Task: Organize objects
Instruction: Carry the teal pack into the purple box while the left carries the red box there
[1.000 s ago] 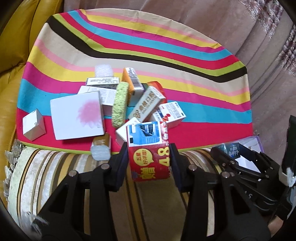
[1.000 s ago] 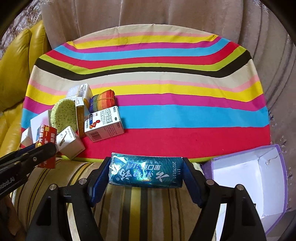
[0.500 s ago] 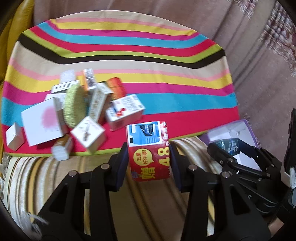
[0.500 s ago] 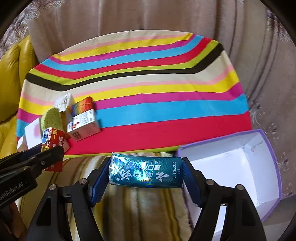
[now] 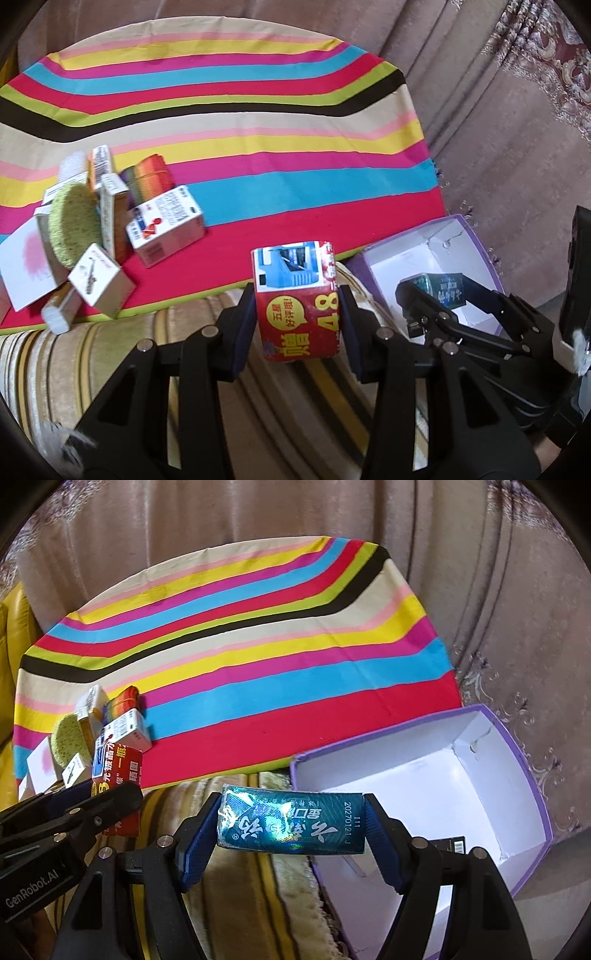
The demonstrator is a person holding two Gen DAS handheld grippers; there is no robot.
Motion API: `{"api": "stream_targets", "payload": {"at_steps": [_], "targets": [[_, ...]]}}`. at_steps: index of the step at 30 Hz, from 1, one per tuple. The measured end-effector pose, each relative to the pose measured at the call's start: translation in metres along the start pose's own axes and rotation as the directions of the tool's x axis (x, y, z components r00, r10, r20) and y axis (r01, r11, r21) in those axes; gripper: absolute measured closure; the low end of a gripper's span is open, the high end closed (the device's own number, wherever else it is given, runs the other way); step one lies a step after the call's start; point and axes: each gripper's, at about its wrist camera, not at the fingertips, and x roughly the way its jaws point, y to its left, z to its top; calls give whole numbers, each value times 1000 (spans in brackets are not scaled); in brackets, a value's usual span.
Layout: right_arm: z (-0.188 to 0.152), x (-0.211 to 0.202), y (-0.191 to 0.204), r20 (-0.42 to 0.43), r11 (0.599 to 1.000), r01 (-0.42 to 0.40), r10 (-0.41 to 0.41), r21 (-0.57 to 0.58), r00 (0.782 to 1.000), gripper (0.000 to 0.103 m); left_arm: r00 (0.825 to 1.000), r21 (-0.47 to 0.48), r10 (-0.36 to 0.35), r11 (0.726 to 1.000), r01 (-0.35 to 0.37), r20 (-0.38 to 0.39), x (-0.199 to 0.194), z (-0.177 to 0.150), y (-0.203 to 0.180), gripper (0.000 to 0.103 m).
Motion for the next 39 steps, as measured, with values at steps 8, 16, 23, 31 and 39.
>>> {"api": "stream_targets", "payload": {"at_steps": [8,16,23,31,39], "targets": [[-2,-1,-19,-12,998,34,-33,44,999,29,999,15,-33,999,34,-26,10,3,-14,57],[-5,-2,-45,-24,991,101,-100,87,995,29,994,46,-98,994,100,-57,26,8,-40,57],[-8,1,-75,-45,980,144,-139,136,989,29,985,81,-146,985,153,-92,38,10,-60,57],[-13,1,-98,-60,966,177,-168,190,984,28,967,101,-213,968,228,-138,52,11,-81,57],[-16,3,-113,-85,945,248,-235,214,968,20,956,90,-246,961,262,-161,58,11,-88,27]]}}
